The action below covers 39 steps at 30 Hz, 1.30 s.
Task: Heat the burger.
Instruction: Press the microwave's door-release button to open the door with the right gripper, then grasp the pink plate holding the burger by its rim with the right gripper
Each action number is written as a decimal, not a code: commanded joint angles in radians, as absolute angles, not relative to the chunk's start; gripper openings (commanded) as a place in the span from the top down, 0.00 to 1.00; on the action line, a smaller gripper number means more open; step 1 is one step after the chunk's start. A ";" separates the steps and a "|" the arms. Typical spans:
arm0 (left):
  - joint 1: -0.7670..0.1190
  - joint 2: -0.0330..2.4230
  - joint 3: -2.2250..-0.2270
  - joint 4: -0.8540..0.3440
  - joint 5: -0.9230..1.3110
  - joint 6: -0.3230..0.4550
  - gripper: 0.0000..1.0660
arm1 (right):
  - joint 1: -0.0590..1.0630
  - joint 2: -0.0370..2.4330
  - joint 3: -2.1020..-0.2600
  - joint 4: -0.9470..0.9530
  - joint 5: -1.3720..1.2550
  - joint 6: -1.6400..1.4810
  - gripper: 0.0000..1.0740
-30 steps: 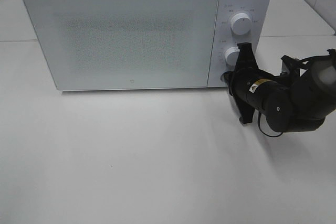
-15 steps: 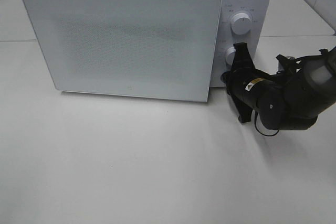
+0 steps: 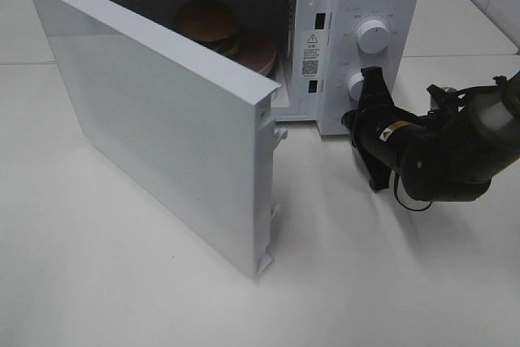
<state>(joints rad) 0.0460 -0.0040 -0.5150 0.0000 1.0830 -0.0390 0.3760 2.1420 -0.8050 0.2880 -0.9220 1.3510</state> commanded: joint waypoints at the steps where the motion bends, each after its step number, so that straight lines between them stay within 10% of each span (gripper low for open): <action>1: 0.048 -0.018 -0.515 0.000 1.067 -0.040 0.08 | 0.337 2.121 -0.915 0.324 -1.284 1.323 1.00; 39: 0.048 -0.018 -0.515 0.000 1.067 -0.040 0.08 | 0.349 1.935 -0.630 0.093 -0.895 1.375 1.00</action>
